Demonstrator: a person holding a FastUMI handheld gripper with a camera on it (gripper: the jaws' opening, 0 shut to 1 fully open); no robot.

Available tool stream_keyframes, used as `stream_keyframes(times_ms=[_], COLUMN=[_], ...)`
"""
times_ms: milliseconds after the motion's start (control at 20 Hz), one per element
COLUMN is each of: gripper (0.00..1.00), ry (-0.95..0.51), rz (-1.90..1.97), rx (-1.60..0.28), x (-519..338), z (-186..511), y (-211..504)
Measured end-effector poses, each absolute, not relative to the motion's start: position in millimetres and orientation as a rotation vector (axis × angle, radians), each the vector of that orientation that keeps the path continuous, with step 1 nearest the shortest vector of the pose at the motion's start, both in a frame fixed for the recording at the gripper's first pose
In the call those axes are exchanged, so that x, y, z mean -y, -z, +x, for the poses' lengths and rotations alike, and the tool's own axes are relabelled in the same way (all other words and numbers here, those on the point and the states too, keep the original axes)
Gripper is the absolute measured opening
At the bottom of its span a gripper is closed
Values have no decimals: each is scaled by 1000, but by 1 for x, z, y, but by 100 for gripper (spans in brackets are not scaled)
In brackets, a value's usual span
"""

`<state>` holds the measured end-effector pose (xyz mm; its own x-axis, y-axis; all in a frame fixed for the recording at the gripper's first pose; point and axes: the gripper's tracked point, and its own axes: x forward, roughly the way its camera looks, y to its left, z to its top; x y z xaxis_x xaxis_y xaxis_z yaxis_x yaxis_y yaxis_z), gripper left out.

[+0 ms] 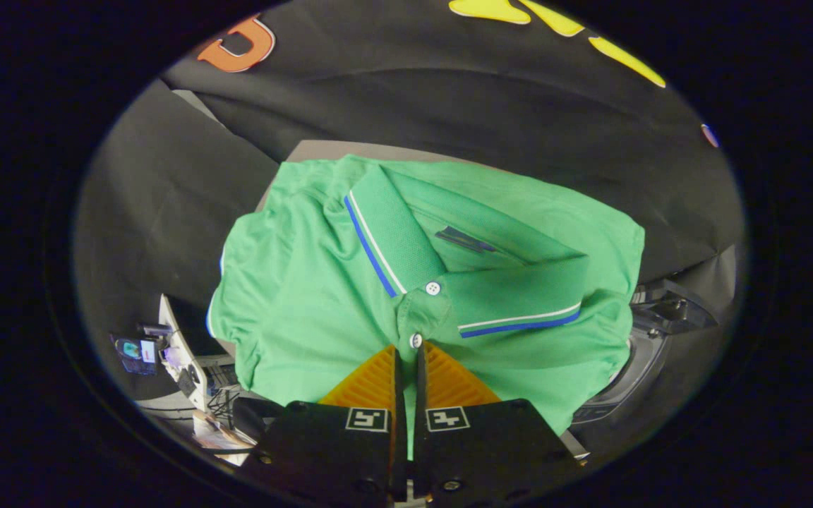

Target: Put the clothes into the washing machine and then close the washing machine lid.

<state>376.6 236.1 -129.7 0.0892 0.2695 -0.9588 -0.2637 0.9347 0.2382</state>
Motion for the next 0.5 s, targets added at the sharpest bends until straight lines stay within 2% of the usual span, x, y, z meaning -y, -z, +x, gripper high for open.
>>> stream_keyframes(times_ms=[500], gripper=[7], ry=[-431], rz=[159], rx=[-1321], x=[-222], z=[382], y=[65])
